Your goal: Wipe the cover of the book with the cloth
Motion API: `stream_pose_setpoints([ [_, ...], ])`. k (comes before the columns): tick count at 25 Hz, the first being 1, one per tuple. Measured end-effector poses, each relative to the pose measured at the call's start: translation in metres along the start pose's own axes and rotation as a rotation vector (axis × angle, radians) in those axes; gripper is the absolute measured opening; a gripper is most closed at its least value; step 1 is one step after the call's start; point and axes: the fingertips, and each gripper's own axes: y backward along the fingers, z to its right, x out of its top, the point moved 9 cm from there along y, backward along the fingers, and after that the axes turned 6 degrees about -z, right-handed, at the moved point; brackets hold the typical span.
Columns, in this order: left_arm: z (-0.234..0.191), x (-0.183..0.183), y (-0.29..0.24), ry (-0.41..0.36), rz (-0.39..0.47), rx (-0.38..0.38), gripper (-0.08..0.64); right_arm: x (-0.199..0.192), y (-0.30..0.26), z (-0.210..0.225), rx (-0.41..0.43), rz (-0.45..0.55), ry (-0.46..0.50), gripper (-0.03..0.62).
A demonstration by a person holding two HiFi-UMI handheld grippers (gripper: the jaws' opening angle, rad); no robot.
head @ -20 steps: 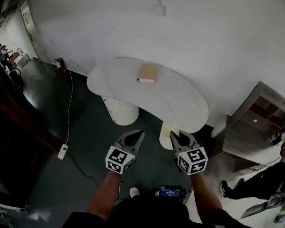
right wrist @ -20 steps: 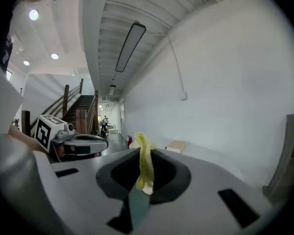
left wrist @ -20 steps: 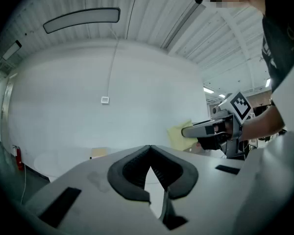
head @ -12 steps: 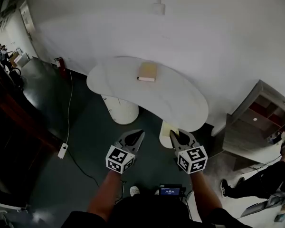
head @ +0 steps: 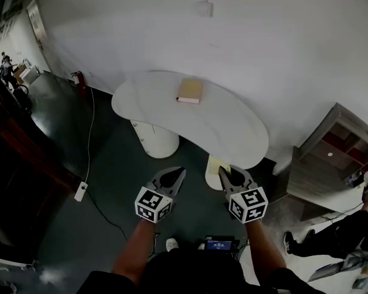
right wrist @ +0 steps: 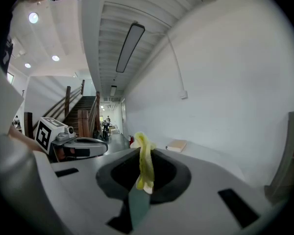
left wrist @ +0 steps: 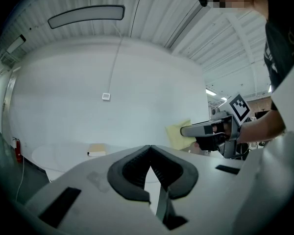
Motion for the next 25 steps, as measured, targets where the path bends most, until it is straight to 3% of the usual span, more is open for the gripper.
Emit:
stream_pose_setpoints([
  [16,0.015,-0.005,-0.03,0.022,-0.005,0.064,0.009,-0.011,0.007,0.05,0.027,-0.007,-0.03,0.087],
  [25,-0.034,-0.012,-0.053,0.037,-0.016,0.055,0.009,-0.006,-0.041,0.063,0.009,-0.028,-0.046,0.087],
])
